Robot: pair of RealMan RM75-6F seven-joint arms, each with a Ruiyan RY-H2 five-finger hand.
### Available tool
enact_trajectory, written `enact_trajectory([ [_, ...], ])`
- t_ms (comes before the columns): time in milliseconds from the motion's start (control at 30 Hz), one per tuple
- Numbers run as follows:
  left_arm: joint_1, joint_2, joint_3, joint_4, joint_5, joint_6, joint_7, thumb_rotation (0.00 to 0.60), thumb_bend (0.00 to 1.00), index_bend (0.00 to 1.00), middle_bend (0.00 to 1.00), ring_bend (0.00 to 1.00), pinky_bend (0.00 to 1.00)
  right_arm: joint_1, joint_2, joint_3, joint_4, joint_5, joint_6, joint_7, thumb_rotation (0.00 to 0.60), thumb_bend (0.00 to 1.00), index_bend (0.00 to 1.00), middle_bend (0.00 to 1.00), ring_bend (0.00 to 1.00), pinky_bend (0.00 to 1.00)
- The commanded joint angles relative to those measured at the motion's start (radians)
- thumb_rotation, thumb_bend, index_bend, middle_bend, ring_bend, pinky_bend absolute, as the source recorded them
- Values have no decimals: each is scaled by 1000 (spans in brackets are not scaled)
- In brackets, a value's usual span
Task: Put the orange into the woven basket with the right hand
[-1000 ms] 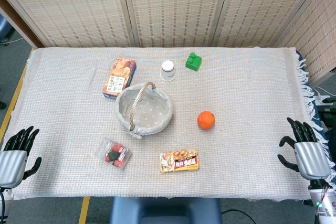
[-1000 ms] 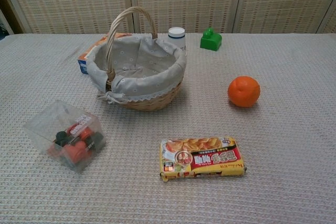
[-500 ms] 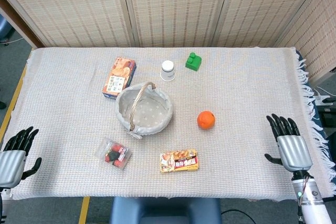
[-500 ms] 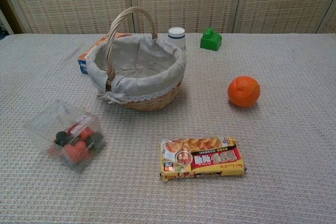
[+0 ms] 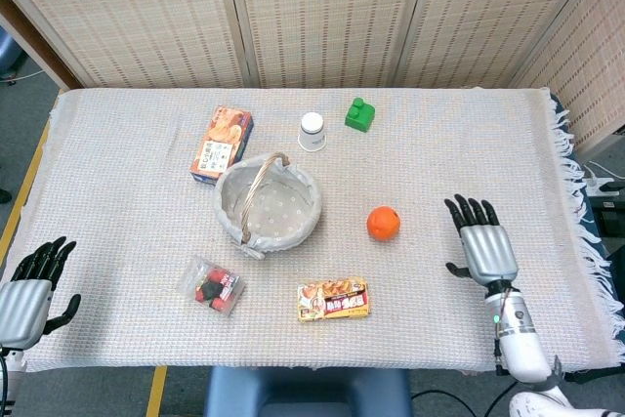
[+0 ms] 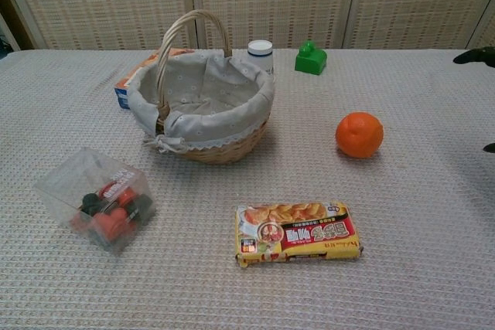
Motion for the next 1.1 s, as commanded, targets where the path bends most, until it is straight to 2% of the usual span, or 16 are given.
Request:
enact_trajectory([
  [33, -1, 2, -1, -1, -4, -3, -4, 600, 382, 0, 0, 0, 116, 69, -87, 24, 11, 74, -16, -82, 600, 83, 0, 0, 0, 63],
  [433, -1, 14, -1, -7, -20, -18, -38, 600, 382, 0, 0, 0, 117, 218, -327, 50, 130, 240, 21, -242, 600, 93, 0, 0, 0, 109],
  [767, -5, 24, 0, -11, -32, -37, -63, 600, 383, 0, 0, 0, 116, 271, -427, 53, 252, 289, 43, -252, 600, 185, 8, 4, 0, 198],
  [833, -6, 27, 1, -12, -31, -39, -69, 600, 383, 0, 0, 0, 117, 280, -444, 52, 282, 289, 45, -249, 600, 228, 66, 35, 20, 227],
  [900, -6, 28, 3, -14, -28, -40, -74, 600, 382, 0, 0, 0, 117, 289, -462, 55, 312, 287, 43, -241, 600, 286, 192, 103, 73, 282],
  [1000, -6, 29, 5, -16, -22, -39, -81, 600, 382, 0, 0, 0, 116, 304, -498, 65, 368, 279, 38, -218, 600, 321, 326, 187, 153, 359],
  [1067, -7, 30, 7, -17, -17, -39, -88, 600, 383, 0, 0, 0, 116, 313, -523, 73, 400, 261, 40, -194, 600, 349, 450, 283, 262, 458],
  [1100, -7, 31, 7, -16, -14, -39, -91, 600, 383, 0, 0, 0, 117, 316, -532, 74, 410, 253, 42, -185, 600, 371, 530, 353, 352, 540],
])
